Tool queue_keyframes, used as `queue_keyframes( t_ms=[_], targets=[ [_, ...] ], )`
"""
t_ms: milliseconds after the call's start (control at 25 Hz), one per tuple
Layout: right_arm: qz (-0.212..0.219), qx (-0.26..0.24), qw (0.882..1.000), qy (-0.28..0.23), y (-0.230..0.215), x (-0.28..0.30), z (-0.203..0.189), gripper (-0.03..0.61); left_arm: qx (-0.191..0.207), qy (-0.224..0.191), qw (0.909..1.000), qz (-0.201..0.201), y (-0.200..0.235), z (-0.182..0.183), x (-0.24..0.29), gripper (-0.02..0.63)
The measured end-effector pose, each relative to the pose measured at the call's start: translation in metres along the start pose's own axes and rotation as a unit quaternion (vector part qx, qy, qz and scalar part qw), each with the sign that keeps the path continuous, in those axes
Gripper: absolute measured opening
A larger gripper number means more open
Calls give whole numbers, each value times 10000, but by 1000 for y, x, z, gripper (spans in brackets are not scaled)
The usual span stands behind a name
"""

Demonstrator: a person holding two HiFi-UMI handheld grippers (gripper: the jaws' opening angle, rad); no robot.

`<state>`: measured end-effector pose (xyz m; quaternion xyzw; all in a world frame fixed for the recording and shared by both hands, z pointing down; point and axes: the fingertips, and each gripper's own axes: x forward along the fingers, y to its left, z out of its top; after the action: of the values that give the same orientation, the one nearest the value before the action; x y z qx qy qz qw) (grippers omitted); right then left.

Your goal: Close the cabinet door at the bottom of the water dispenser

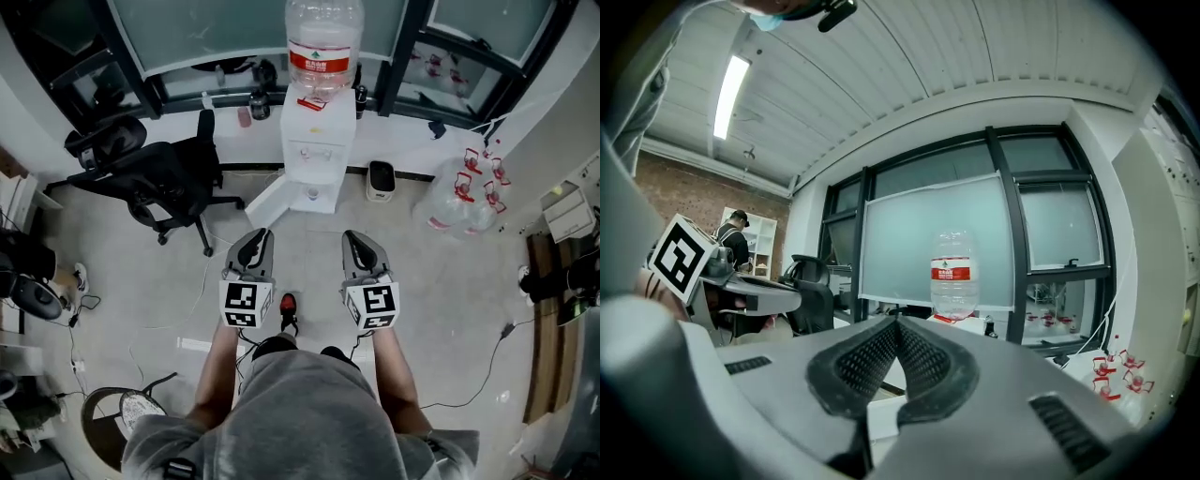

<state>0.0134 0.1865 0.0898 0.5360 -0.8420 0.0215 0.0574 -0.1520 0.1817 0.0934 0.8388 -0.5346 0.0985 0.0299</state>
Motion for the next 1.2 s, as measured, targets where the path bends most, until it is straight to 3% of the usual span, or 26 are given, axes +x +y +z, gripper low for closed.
queue_keyframes(
  t_ms=[840,1200],
  targets=[
    [210,129,9985,485,1,197,-22,17,-366,420,9983,188,150,-40,125,52],
    [255,301,9966,730,-14,271,-67,17,-510,759,9956,207,188,-91,181,52]
  ],
)
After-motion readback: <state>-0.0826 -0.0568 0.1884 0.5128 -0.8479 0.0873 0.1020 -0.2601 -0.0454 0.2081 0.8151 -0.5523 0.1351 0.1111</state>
